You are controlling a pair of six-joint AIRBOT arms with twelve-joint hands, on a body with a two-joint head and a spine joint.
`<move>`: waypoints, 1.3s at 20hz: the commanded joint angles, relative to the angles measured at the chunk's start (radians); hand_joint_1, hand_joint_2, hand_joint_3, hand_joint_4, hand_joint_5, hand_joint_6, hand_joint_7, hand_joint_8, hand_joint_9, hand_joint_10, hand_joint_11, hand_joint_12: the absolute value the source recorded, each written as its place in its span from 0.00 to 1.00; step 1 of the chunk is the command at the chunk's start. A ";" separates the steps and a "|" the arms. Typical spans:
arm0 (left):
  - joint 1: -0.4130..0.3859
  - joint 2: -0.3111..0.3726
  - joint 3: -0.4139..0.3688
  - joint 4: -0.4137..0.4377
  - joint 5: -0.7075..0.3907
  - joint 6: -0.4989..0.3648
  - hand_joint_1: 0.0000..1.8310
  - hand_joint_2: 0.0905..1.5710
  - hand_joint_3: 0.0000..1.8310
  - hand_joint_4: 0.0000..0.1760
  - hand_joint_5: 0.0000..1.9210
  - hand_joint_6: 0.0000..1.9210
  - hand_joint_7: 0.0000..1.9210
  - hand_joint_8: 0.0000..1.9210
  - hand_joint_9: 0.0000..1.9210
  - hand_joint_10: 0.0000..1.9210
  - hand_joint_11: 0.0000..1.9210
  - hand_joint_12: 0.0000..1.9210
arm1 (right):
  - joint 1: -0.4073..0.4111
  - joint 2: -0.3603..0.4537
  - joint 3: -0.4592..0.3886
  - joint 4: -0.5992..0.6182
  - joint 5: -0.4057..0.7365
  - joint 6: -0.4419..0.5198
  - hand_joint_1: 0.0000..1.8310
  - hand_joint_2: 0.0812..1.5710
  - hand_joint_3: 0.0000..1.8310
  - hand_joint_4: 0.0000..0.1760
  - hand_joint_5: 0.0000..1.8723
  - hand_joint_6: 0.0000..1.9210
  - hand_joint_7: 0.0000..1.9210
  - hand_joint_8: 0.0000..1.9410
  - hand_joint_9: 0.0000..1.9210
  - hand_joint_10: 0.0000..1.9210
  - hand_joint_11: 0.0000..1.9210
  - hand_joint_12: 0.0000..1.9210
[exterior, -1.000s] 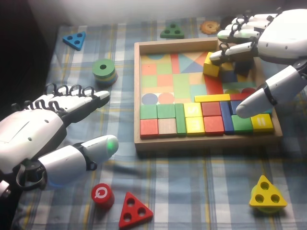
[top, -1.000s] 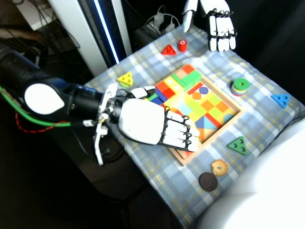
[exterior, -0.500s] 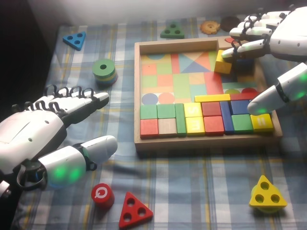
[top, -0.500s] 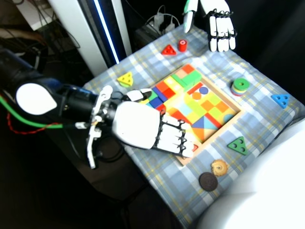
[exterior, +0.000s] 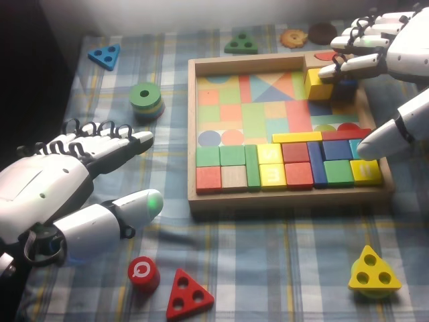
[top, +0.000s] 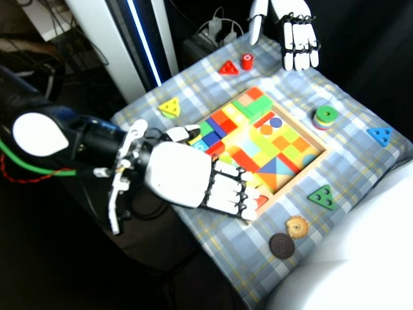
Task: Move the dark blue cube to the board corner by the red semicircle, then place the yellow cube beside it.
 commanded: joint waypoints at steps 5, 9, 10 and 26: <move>-0.007 -0.002 -0.002 0.026 -0.116 -0.004 0.00 0.79 0.00 0.19 0.14 0.00 0.12 0.00 0.10 0.00 0.03 0.07 | 0.023 0.003 0.007 0.028 0.029 -0.046 0.00 0.35 0.00 1.00 0.10 0.00 0.00 0.00 0.00 0.00 0.00 0.00; -0.007 -0.002 -0.003 0.025 -0.116 -0.004 0.00 0.79 0.00 0.17 0.14 0.00 0.13 0.00 0.10 0.00 0.03 0.07 | 0.031 0.000 0.005 0.085 0.037 -0.095 0.00 0.37 0.00 0.98 0.11 0.00 0.00 0.00 0.00 0.00 0.00 0.00; -0.005 -0.002 -0.004 0.024 -0.117 -0.004 0.00 0.79 0.00 0.18 0.14 0.00 0.12 0.00 0.10 0.00 0.02 0.07 | 0.033 0.000 -0.001 0.087 0.043 -0.095 0.00 0.37 0.00 1.00 0.10 0.00 0.00 0.00 0.00 0.00 0.00 0.00; 0.003 -0.010 -0.004 0.015 -0.119 -0.004 0.00 0.79 0.00 0.08 0.14 0.00 0.13 0.00 0.10 0.00 0.02 0.08 | 0.078 0.048 -0.096 0.126 0.105 -0.102 0.00 0.38 0.00 0.61 0.12 0.01 0.00 0.00 0.00 0.00 0.00 0.00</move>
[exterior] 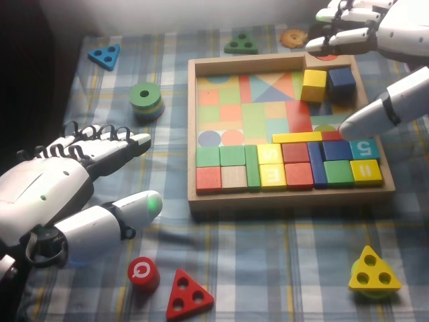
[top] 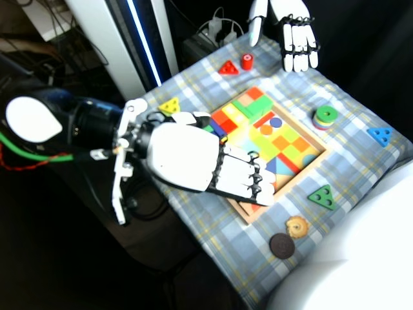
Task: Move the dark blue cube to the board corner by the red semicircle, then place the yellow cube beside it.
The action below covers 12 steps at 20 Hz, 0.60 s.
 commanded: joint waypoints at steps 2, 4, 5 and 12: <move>0.000 -0.002 -0.003 0.035 -0.117 -0.004 0.00 0.79 0.00 0.09 0.14 0.00 0.13 0.00 0.10 0.00 0.02 0.09 | -0.010 0.001 -0.008 0.024 0.074 -0.003 0.00 0.37 0.00 0.72 0.13 0.01 0.00 0.00 0.00 0.00 0.00 0.00; 0.000 -0.002 -0.003 0.035 -0.117 -0.004 0.00 0.79 0.00 0.12 0.14 0.00 0.13 0.00 0.10 0.00 0.02 0.09 | -0.023 0.000 -0.008 0.024 0.074 -0.003 0.00 0.34 0.00 0.96 0.12 0.00 0.00 0.00 0.00 0.00 0.00 0.00; 0.000 -0.002 -0.003 0.035 -0.117 -0.004 0.00 0.79 0.00 0.11 0.14 0.00 0.13 0.00 0.10 0.00 0.02 0.09 | -0.031 0.000 -0.008 0.024 0.073 -0.003 0.00 0.34 0.00 0.99 0.12 0.00 0.00 0.00 0.00 0.00 0.00 0.00; 0.000 -0.002 -0.003 0.035 -0.113 -0.004 0.00 0.78 0.00 0.14 0.14 0.00 0.12 0.00 0.10 0.00 0.01 0.10 | -0.058 -0.011 -0.005 0.000 0.048 -0.003 0.00 0.35 0.00 1.00 0.11 0.00 0.00 0.00 0.00 0.00 0.00 0.00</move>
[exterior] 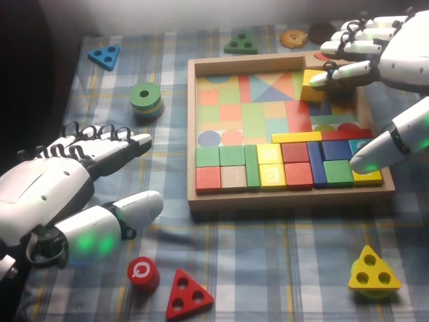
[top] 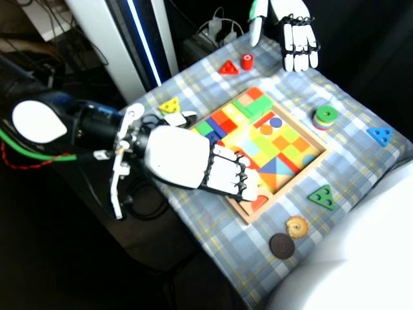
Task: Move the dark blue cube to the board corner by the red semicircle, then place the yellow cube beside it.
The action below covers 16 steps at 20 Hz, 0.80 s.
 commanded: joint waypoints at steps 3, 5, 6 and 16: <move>-0.001 -0.002 -0.003 0.030 -0.114 -0.004 0.00 0.79 0.00 0.24 0.15 0.00 0.12 0.00 0.10 0.00 0.02 0.11 | 0.006 -0.013 0.016 0.005 0.057 -0.002 0.00 0.35 0.00 1.00 0.11 0.00 0.00 0.00 0.00 0.00 0.00 0.00; -0.001 -0.002 -0.003 0.030 -0.114 -0.004 0.00 0.79 0.00 0.12 0.14 0.00 0.12 0.00 0.10 0.00 0.02 0.11 | 0.006 -0.013 0.028 0.015 0.056 -0.002 0.00 0.35 0.00 1.00 0.10 0.00 0.00 0.00 0.00 0.00 0.00 0.00; -0.001 -0.002 -0.003 0.030 -0.114 -0.004 0.00 0.79 0.00 0.12 0.14 0.00 0.12 0.00 0.10 0.00 0.02 0.11 | 0.006 -0.013 0.035 0.023 0.056 -0.002 0.00 0.35 0.00 1.00 0.10 0.00 0.00 0.00 0.00 0.00 0.00 0.00; 0.001 -0.002 -0.003 0.030 -0.114 -0.004 0.00 0.78 0.00 0.11 0.14 0.00 0.12 0.00 0.10 0.00 0.02 0.11 | 0.006 -0.013 0.053 0.046 0.053 -0.002 0.00 0.37 0.00 1.00 0.08 0.00 0.00 0.00 0.00 0.00 0.00 0.00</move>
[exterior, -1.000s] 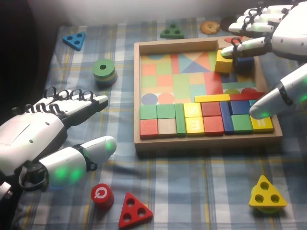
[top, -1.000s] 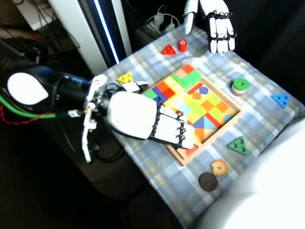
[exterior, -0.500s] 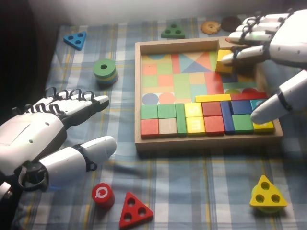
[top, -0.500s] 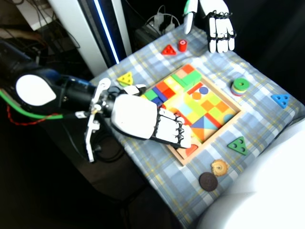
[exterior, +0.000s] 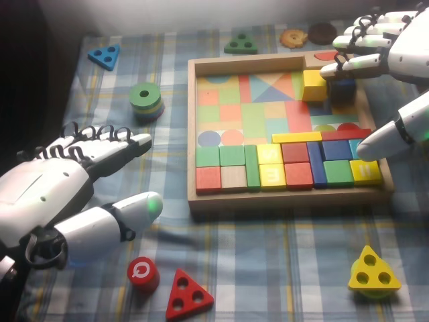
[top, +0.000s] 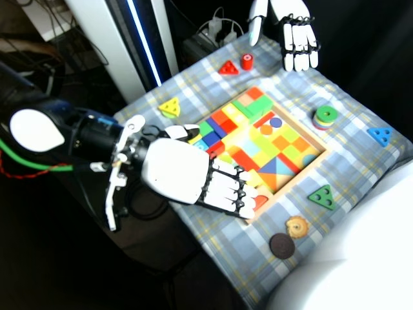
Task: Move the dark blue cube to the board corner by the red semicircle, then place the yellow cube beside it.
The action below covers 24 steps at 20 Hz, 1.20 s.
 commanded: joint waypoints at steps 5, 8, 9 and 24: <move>-0.004 -0.002 -0.005 0.033 -0.120 -0.006 0.00 0.78 0.00 0.12 0.14 0.00 0.12 0.00 0.10 0.00 0.01 0.11 | 0.033 0.014 -0.030 0.026 0.091 -0.001 0.00 0.38 0.01 0.99 0.11 0.01 0.00 0.00 0.00 0.00 0.00 0.00; -0.002 -0.003 -0.005 0.031 -0.122 -0.006 0.00 0.78 0.00 0.10 0.14 0.00 0.13 0.00 0.10 0.00 0.01 0.11 | 0.050 0.032 -0.059 0.027 0.110 -0.001 0.00 0.35 0.00 1.00 0.10 0.00 0.00 0.00 0.00 0.00 0.00 0.00; -0.002 -0.003 -0.005 0.031 -0.122 -0.006 0.00 0.78 0.00 0.10 0.14 0.00 0.13 0.00 0.10 0.00 0.01 0.11 | 0.050 0.033 -0.063 0.027 0.111 -0.001 0.00 0.35 0.00 1.00 0.10 0.00 0.00 0.00 0.00 0.00 0.00 0.00; -0.003 -0.003 -0.007 0.031 -0.121 -0.006 0.00 0.78 0.00 0.19 0.14 0.00 0.12 0.00 0.10 0.00 0.02 0.12 | 0.015 -0.002 -0.036 -0.011 0.063 -0.029 0.00 0.33 0.00 0.62 0.12 0.00 0.00 0.00 0.00 0.00 0.00 0.00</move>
